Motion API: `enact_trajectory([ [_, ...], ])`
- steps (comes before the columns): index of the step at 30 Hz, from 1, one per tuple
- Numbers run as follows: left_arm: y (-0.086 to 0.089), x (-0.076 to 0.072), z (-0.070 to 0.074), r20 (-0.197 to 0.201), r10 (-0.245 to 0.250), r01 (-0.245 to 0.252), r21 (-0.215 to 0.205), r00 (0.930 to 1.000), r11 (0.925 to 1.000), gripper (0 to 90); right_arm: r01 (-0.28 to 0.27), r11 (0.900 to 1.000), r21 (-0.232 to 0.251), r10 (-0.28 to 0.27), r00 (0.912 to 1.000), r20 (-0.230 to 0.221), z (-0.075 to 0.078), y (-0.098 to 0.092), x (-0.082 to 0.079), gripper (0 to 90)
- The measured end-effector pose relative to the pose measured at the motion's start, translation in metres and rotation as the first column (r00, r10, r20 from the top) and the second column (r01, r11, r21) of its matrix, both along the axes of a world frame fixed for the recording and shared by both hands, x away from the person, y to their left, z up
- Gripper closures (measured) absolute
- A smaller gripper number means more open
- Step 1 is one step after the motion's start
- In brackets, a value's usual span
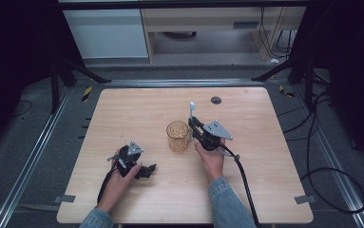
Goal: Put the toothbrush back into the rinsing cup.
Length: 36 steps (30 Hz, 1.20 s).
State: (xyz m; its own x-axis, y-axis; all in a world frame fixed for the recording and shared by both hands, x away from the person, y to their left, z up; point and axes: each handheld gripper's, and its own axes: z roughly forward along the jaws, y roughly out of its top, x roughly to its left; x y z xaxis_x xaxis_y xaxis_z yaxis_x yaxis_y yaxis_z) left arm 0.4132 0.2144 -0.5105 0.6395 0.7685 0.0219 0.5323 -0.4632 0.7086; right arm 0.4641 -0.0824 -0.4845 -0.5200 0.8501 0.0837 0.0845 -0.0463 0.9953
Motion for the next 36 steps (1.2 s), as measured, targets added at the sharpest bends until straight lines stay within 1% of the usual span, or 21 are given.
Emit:
enact_trajectory([
  [4, 0.000, 0.000, 0.000, 0.000, 0.000, 0.000, 0.000, 1.0000, 1.0000, 0.0, -0.001, 1.000, -0.007, 0.001, 1.0000, -0.004, -0.002, 0.001, -0.001, 79.1],
  [5, 0.000, 0.000, 0.000, 0.001, 0.001, -0.001, 0.000, 1.0000, 1.0000, 0.0, -0.006, 1.000, -0.029, 0.007, 0.9999, 0.012, -0.003, -0.001, 0.000, 79.1],
  [7, 0.000, 0.000, 0.000, 0.000, 0.000, 0.000, 0.000, 1.0000, 1.0000, 0.0, 0.000, 1.000, -0.014, 0.000, 0.9999, -0.012, -0.002, 0.001, -0.002, 79.0],
  [12, 0.000, 0.000, 0.000, 0.000, 0.000, 0.000, 0.000, 1.0000, 1.0000, 0.0, -0.006, 1.000, -0.022, 0.006, 0.9999, -0.015, -0.003, 0.001, -0.001, 78.9],
  [17, 0.000, 0.000, 0.000, 0.000, 0.000, 0.000, 0.000, 1.0000, 1.0000, 0.0, -0.010, 1.000, -0.019, 0.009, 0.9996, -0.025, -0.003, 0.001, -0.001, 78.4],
  [18, 0.000, 0.000, 0.000, 0.000, 0.000, 0.000, 0.000, 1.0000, 1.0000, 0.0, -0.012, 1.000, -0.017, 0.012, 0.9994, -0.032, -0.003, 0.001, -0.001, 76.8],
  [25, 0.000, 0.000, 0.000, 0.000, 0.000, 0.000, 0.000, 1.0000, 1.0000, 0.0, -0.008, 1.000, -0.010, 0.008, 0.9990, -0.044, 0.000, -0.001, -0.002, 71.0],
  [32, 0.000, 0.000, 0.000, 0.000, 0.000, 0.000, 0.000, 1.0000, 1.0000, 0.0, -0.014, 1.000, -0.010, 0.013, 0.9977, -0.066, 0.005, -0.003, -0.004, 62.0],
  [36, 0.000, 0.000, 0.000, 0.000, 0.000, 0.000, 0.000, 1.0000, 1.0000, 0.0, -0.020, 1.000, -0.016, 0.019, 0.9964, -0.083, 0.009, -0.003, -0.004, 55.2],
])
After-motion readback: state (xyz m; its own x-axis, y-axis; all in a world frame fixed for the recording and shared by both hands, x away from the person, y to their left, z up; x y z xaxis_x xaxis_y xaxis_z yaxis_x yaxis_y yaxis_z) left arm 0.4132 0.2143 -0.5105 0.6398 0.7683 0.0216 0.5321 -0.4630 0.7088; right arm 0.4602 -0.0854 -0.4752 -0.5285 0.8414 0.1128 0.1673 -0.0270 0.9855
